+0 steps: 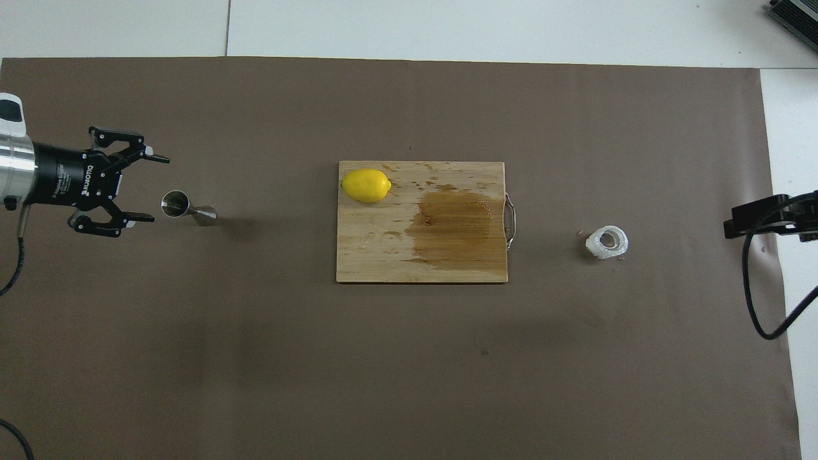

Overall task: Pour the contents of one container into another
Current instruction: 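Move the open left gripper toward the small metal cup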

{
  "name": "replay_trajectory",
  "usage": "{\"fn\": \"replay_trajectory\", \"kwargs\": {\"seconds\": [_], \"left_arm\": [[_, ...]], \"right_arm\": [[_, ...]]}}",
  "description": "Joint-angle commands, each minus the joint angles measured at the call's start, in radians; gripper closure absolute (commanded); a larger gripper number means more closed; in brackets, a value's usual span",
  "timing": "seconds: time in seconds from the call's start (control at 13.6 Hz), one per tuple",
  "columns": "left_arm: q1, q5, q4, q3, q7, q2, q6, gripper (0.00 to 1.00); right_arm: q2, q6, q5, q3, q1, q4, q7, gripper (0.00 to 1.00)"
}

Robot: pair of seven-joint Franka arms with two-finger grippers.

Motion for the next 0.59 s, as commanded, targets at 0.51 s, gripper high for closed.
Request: {"fn": "replay_trajectory", "kwargs": {"seconds": [0.51], "left_arm": [[0.102,-0.483,-0.354,-0.008,-0.217,-0.099,0.27,0.0]], "right_arm": [[-0.01,-0.008,0.021,-0.002,-0.004,-0.006,-0.027,0.0]]}}
